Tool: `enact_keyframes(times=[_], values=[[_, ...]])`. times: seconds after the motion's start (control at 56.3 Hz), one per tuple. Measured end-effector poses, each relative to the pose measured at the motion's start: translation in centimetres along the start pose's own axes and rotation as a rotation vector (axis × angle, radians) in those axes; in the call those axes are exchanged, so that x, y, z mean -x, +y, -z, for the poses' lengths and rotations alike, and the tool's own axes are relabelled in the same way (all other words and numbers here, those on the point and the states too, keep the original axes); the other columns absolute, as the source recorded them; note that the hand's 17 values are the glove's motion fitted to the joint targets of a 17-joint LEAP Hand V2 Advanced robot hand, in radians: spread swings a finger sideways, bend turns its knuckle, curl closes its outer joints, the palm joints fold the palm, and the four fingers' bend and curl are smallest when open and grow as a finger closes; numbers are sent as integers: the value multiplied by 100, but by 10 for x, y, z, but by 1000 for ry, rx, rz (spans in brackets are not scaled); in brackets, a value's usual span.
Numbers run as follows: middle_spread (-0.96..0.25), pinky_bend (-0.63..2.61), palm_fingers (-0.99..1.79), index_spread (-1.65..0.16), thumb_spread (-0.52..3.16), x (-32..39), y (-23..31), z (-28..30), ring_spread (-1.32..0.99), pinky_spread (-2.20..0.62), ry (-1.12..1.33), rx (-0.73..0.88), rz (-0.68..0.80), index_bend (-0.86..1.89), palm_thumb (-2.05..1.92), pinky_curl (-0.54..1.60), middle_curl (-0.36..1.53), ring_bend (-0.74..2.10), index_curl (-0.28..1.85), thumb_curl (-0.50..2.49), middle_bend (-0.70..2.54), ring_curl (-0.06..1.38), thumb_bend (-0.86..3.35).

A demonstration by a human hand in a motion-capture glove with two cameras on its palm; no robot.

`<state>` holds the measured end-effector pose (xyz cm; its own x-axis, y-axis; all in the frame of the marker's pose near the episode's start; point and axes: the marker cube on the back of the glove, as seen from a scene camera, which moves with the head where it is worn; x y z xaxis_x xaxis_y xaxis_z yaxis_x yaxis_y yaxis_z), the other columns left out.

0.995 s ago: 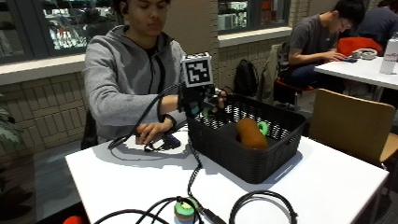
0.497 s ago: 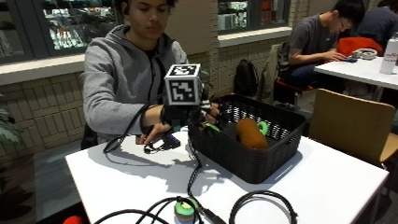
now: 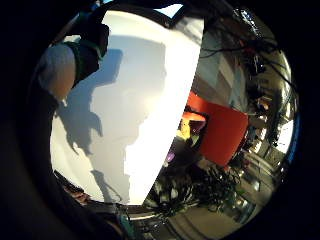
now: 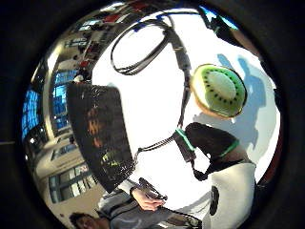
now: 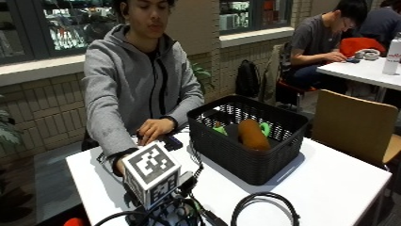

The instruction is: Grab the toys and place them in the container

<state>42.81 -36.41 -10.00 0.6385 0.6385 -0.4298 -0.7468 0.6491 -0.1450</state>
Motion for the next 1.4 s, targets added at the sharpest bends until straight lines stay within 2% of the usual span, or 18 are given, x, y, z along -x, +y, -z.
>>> enact_keyframes(times=[0.195, 0.391, 0.533, 0.693, 0.906, 1.013, 1.244, 1.315, 1.386, 1.404], values=[[5, 111, -2, -26, 134, 1, -20, -16, -10, -6, -6, -3, -7, 22, 2, 40, 42, 50, 46, 24, 13, 30, 27], [7, 103, -1, -26, 144, 10, -20, -12, -9, -7, 67, -194, 41, 57, 22, 37, 34, 34, 55, 30, 10, 26, 37], [6, 91, 11, -23, 149, 28, -5, -1, -9, -7, 78, -273, 163, 96, 33, 34, 32, 21, 64, 33, 14, 23, 43], [2, 84, 15, -18, 155, 71, 29, 52, -10, -6, 72, -412, 361, 111, 40, 32, 33, 17, 69, 34, 18, 22, 48], [-3, 77, 20, -14, 157, 180, 113, 65, -13, -5, 116, -472, 669, 117, 43, 31, 37, 15, 67, 35, 24, 19, 51], [-5, 73, 23, -13, 156, 219, 131, 62, -14, -5, 191, -496, 768, 120, 44, 30, 40, 15, 66, 35, 28, 18, 51], [-8, 69, 23, -13, 155, 269, 130, 36, -16, -6, 295, -429, 698, 121, 41, 30, 43, 16, 63, 34, 31, 16, 49], [-7, 70, 22, -15, 155, 266, 126, 33, -16, -6, 380, -352, 701, 117, 39, 31, 44, 17, 61, 33, 32, 16, 47], [-3, 80, 2, -16, 150, 264, 124, 30, -13, -5, 430, -289, 643, 100, 29, 34, 43, 19, 58, 31, 23, 18, 40], [-2, 84, -13, -17, 147, 262, 124, 30, -12, -5, 445, -281, 644, 83, 22, 36, 42, 21, 54, 29, 21, 19, 35]])
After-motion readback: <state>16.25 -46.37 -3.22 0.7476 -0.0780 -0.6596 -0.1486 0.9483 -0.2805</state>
